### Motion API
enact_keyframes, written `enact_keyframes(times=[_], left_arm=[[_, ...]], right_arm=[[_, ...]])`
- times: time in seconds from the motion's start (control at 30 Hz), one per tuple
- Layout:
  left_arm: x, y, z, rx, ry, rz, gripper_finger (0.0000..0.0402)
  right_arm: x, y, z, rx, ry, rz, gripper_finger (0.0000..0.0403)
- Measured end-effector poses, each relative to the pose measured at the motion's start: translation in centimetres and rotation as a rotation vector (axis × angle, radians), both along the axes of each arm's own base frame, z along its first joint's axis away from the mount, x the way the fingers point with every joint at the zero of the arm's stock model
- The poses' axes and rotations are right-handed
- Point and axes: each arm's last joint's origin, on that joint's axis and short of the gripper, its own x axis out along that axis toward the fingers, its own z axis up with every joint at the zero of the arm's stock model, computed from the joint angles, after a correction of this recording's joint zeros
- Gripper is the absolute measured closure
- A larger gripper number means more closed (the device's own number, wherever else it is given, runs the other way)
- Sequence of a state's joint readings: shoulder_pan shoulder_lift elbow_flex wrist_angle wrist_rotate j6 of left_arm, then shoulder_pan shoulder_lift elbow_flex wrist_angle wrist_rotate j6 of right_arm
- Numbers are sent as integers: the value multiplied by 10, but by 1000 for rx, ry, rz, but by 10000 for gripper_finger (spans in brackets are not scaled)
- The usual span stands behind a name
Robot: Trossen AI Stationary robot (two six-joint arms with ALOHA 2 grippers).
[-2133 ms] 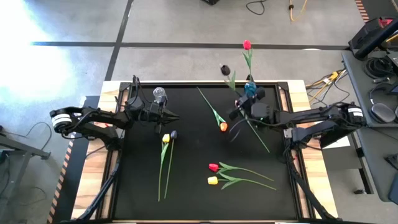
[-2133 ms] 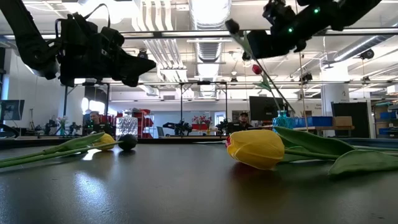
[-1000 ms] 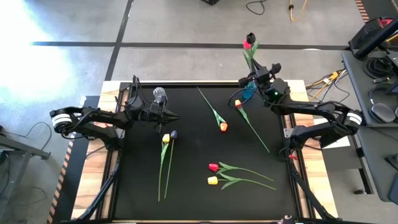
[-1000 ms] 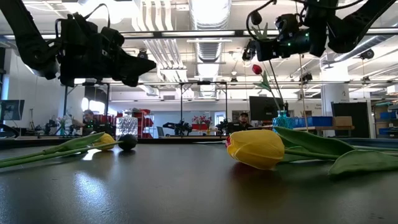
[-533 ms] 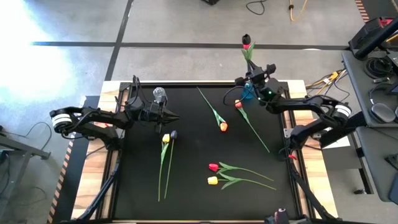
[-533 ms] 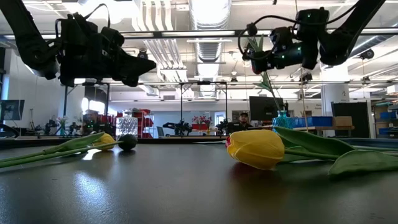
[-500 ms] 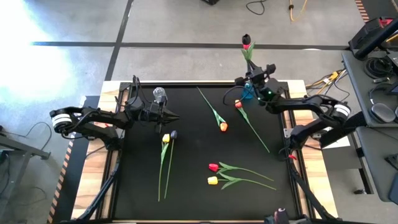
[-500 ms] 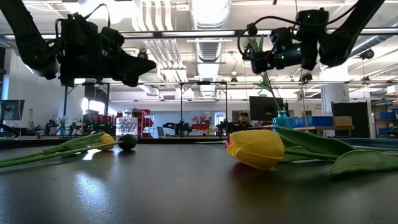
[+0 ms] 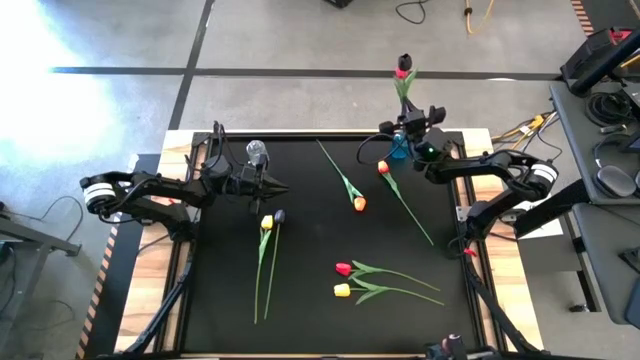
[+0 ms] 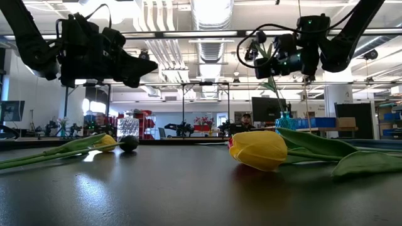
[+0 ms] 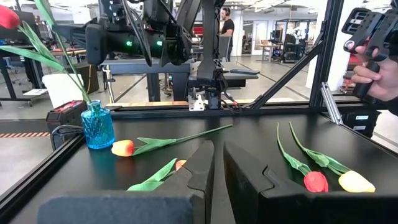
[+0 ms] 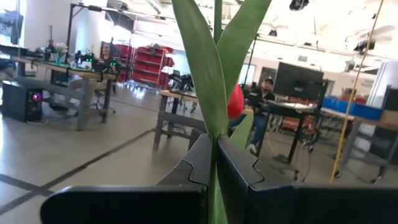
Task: Sort flowers into vase by color
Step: Put the top black tulip into the blue vase
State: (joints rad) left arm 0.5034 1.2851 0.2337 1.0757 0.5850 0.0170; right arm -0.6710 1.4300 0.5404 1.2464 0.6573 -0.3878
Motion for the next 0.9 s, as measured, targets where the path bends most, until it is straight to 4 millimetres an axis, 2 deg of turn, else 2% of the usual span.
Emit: enact_keyframes(times=[0.5,0.9], left_arm=[[0,0,0,0,0,0,379],[0,0,0,0,0,0,379]], right_arm=[[-5,2,-23,155,-8,-85,390],[-8,3,-34,217,-19,-106,390]])
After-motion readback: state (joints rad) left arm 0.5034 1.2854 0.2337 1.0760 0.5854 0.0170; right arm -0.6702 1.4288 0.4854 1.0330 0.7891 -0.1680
